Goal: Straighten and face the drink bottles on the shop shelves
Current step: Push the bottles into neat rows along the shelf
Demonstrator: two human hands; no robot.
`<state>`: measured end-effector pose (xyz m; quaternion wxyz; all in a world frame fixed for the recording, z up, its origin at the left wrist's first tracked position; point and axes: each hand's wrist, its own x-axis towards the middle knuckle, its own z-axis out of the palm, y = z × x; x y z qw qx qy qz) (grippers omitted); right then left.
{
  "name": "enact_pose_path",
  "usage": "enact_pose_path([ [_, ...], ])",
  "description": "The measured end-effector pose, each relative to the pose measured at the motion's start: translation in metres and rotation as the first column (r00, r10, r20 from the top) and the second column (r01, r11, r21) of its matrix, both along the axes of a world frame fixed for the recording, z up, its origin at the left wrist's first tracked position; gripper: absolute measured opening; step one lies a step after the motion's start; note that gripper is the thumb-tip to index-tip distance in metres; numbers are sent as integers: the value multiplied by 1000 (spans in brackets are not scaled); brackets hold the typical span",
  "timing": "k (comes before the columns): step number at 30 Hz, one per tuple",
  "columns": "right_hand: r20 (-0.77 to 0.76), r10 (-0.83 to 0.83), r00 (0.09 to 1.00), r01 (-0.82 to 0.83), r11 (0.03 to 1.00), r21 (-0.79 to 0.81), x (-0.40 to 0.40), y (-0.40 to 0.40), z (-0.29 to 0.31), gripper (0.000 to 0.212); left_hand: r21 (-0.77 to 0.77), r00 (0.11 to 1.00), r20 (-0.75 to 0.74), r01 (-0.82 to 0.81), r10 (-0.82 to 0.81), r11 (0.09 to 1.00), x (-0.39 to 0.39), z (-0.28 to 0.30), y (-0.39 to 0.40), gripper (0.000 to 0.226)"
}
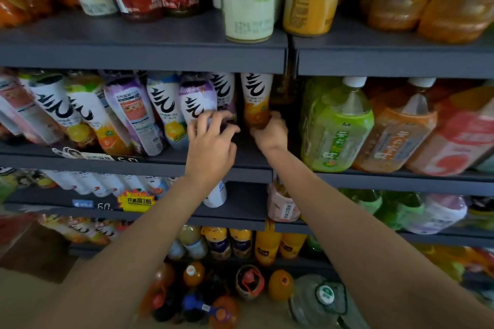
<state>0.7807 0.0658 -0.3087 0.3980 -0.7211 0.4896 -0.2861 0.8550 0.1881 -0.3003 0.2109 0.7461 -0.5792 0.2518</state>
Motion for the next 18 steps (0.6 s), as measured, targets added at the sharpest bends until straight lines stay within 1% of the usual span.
enact_pose_path([
  [3, 6, 65, 998, -64, 995, -73, -50, 34, 23, 48, 26, 995, -44, 91, -90, 996, -31, 21, 3, 37],
  [6, 57, 100, 993, -87, 976, -202, -110, 54, 59, 30, -20, 972, -67, 224, -225, 974, -63, 50, -2, 34],
  [8, 88, 72, 993, -39, 943, -330, -146, 54, 92, 16, -84, 945, -80, 312, -318, 946, -85, 74, -12, 32],
  [10, 113, 7, 994, 42, 905, -424, -176, 46, 126, 12, -118, 917, -91, 377, -388, 919, -110, 98, -27, 31],
  [12, 185, -63, 981, 141, 884, -445, -204, 30, 155, 16, -118, 906, -98, 400, -411, 909, -139, 120, -44, 31],
  [14, 247, -120, 962, 220, 875, -432, -233, 13, 174, 12, -107, 897, -106, 418, -429, 902, -168, 138, -60, 30],
  [16, 251, -158, 955, 253, 875, -413, -268, -4, 183, 8, -103, 887, -96, 442, -451, 891, -196, 150, -74, 30],
  [18, 228, -170, 959, 252, 880, -403, -306, -22, 187, 7, -100, 888, -75, 445, -453, 890, -224, 159, -88, 30],
])
